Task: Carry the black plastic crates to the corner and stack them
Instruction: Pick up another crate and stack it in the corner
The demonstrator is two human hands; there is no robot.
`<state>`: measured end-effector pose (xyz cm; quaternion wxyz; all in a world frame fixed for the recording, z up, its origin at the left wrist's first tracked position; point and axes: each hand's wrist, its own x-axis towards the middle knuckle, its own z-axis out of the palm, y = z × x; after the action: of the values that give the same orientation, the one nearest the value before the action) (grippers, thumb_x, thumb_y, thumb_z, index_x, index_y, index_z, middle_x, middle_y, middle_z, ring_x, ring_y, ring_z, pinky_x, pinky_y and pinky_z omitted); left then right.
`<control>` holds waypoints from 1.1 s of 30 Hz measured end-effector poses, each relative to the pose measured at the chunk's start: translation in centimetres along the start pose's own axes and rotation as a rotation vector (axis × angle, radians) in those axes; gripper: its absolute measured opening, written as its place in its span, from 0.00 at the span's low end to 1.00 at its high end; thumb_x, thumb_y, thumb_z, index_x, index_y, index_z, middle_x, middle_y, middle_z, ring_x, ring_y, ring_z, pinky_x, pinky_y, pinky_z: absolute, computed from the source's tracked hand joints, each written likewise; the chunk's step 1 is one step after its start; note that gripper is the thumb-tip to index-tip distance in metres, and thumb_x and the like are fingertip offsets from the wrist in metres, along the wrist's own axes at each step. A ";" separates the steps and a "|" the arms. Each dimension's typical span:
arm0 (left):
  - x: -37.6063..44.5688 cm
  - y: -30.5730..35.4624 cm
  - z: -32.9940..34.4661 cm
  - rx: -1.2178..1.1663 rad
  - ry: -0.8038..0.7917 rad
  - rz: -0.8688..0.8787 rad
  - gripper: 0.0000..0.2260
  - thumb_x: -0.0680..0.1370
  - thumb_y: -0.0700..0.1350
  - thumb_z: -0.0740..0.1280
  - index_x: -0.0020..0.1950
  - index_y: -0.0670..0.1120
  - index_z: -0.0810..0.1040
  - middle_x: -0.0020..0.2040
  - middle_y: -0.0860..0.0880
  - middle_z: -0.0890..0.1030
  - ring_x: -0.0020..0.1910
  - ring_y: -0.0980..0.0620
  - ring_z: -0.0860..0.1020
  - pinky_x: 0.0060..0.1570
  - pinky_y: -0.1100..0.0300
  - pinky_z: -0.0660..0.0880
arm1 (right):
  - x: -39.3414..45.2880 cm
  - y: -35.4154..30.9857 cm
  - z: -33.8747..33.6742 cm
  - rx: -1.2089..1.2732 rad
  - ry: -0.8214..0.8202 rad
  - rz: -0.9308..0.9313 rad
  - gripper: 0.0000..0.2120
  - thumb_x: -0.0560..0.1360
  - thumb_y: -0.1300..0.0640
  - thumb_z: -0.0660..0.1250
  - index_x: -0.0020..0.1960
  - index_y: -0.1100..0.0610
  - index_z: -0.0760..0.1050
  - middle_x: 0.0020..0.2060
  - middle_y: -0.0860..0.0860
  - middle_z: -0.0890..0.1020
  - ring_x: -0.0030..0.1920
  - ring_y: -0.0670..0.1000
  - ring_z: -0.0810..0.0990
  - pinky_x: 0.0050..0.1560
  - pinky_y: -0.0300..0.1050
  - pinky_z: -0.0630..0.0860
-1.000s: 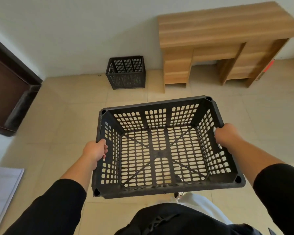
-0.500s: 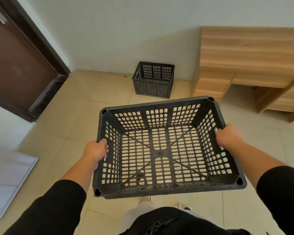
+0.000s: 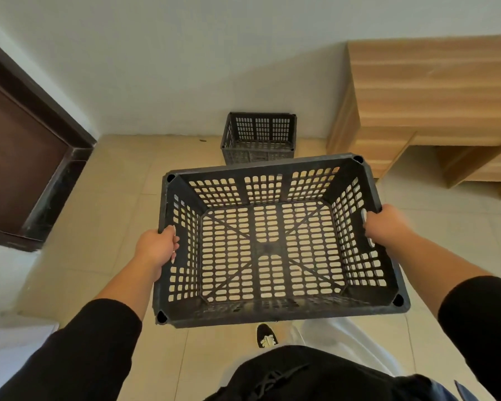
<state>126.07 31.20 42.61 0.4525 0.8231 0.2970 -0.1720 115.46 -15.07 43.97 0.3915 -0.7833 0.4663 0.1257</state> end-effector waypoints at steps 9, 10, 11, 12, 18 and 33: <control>10.8 11.7 3.9 0.003 -0.028 0.003 0.14 0.86 0.49 0.64 0.57 0.38 0.82 0.45 0.44 0.83 0.41 0.48 0.79 0.41 0.53 0.77 | 10.7 -10.1 0.7 0.019 0.032 0.040 0.08 0.84 0.53 0.65 0.58 0.57 0.73 0.47 0.60 0.82 0.48 0.62 0.84 0.55 0.65 0.83; 11.8 12.9 4.4 -0.002 -0.021 -0.004 0.14 0.86 0.49 0.64 0.57 0.39 0.82 0.46 0.44 0.83 0.42 0.48 0.80 0.43 0.52 0.78 | 12.0 -11.4 0.7 0.020 0.027 0.049 0.08 0.84 0.53 0.64 0.58 0.58 0.73 0.47 0.60 0.82 0.48 0.62 0.83 0.55 0.64 0.83; 12.7 14.1 4.8 -0.006 -0.012 -0.015 0.14 0.86 0.50 0.64 0.57 0.40 0.82 0.47 0.43 0.84 0.43 0.47 0.80 0.44 0.51 0.78 | 13.2 -12.7 0.6 0.023 0.025 0.053 0.08 0.84 0.53 0.64 0.58 0.58 0.73 0.47 0.60 0.81 0.47 0.62 0.83 0.55 0.64 0.83; 13.5 15.2 5.1 -0.007 -0.007 -0.024 0.14 0.86 0.50 0.64 0.57 0.40 0.82 0.47 0.43 0.84 0.43 0.47 0.80 0.45 0.51 0.79 | 14.2 -13.9 0.5 0.021 0.028 0.058 0.08 0.84 0.54 0.64 0.57 0.59 0.72 0.46 0.60 0.80 0.46 0.61 0.82 0.54 0.62 0.82; 19.3 21.7 6.9 -0.008 0.019 -0.043 0.15 0.87 0.51 0.64 0.57 0.41 0.82 0.49 0.42 0.85 0.45 0.45 0.82 0.47 0.49 0.80 | 20.7 -22.1 0.1 -0.002 0.026 0.013 0.13 0.84 0.52 0.64 0.61 0.62 0.75 0.49 0.61 0.82 0.50 0.64 0.84 0.55 0.65 0.83; 42.1 38.4 9.9 0.089 -0.154 -0.012 0.16 0.87 0.51 0.63 0.61 0.39 0.81 0.49 0.41 0.85 0.43 0.46 0.80 0.41 0.53 0.76 | 34.7 -38.7 4.4 -0.007 0.092 0.087 0.15 0.85 0.49 0.63 0.64 0.58 0.75 0.50 0.58 0.83 0.51 0.61 0.84 0.55 0.65 0.83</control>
<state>182.80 20.94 38.78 0.4358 0.8250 0.2583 -0.2504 166.80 -23.80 40.80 0.3612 -0.7684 0.5171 0.1082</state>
